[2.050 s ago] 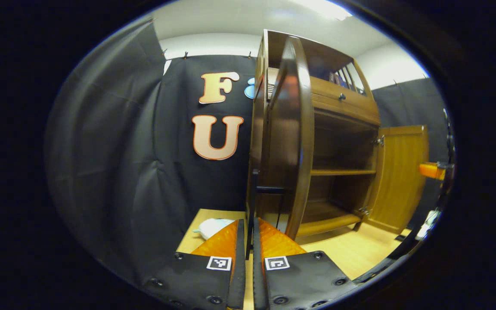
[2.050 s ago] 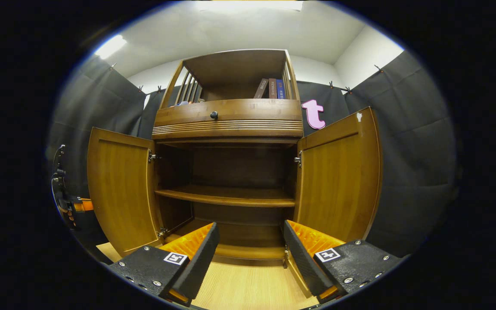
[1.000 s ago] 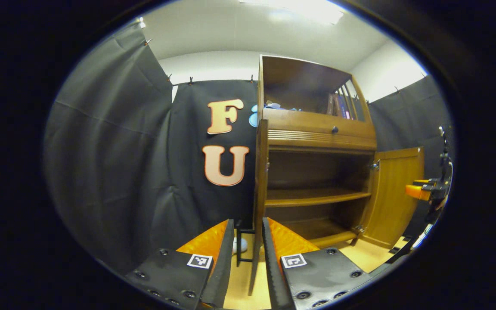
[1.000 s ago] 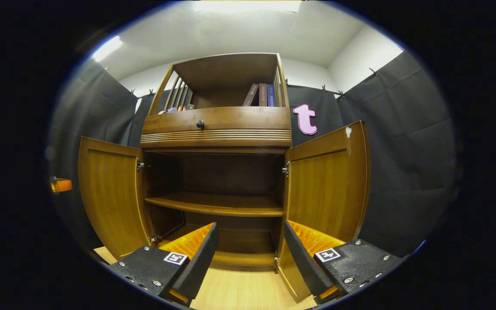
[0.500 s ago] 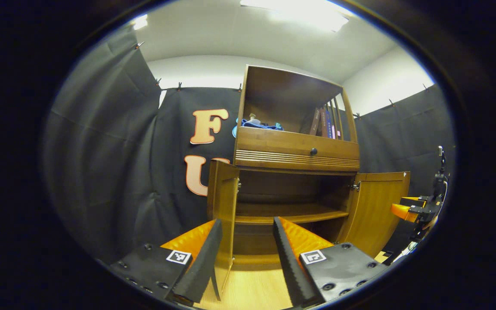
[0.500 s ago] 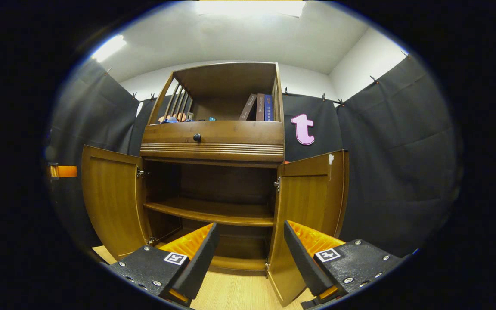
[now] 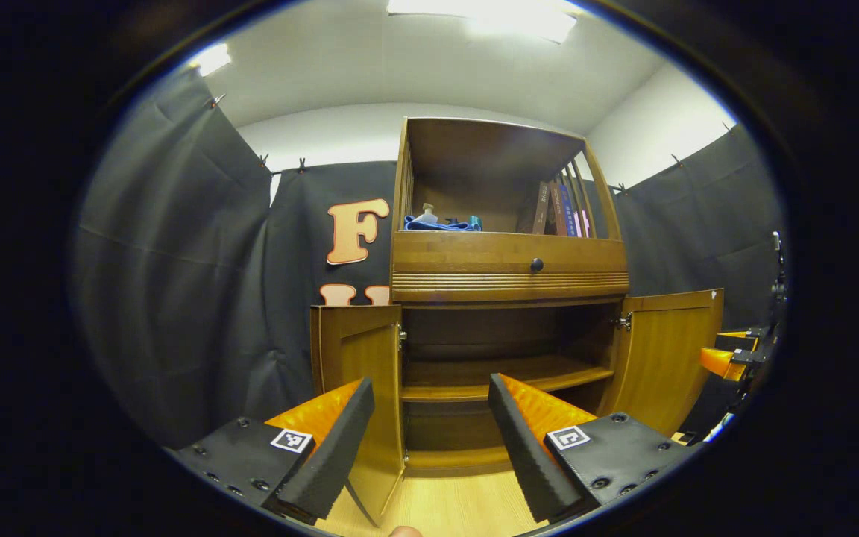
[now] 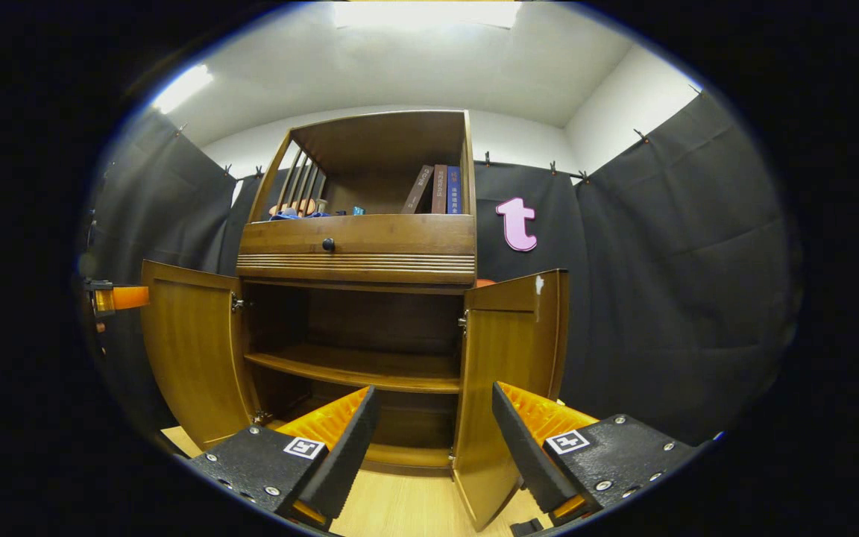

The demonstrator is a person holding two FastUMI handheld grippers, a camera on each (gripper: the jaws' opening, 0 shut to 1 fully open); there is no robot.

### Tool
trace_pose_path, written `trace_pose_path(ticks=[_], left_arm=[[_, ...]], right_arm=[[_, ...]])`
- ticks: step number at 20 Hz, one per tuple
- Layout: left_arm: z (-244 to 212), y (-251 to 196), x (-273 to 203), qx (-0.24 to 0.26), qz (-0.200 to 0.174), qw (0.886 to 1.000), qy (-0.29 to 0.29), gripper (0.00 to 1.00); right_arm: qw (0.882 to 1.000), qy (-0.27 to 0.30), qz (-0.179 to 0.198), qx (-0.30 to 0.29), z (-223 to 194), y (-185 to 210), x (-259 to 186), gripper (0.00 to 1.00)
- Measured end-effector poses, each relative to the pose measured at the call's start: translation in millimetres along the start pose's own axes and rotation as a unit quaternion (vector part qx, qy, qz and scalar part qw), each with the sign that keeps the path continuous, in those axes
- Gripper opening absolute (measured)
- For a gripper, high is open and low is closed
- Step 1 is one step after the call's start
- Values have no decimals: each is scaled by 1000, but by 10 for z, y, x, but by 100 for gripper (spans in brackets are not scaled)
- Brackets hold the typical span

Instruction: Open the right door of the double-door shoe cabinet with the right hand, and open the left door with the left hand.

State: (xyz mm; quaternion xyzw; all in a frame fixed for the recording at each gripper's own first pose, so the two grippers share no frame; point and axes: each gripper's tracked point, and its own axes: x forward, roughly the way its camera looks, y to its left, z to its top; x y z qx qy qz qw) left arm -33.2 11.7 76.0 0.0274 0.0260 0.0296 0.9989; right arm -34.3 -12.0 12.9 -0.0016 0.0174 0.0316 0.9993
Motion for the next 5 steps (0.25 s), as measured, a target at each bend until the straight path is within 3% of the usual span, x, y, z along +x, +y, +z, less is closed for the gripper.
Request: trace_pose_path(ticks=[3, 5], left_arm=[[35, -40, 11, 9, 4, 1000, -5, 99], [37, -61, 8, 7, 5, 1000, -6, 98]], right_arm=[[1000, -1, -5, 3, 19, -69, -23, 92], [1000, -3, -7, -2, 34, -82, -41, 98]])
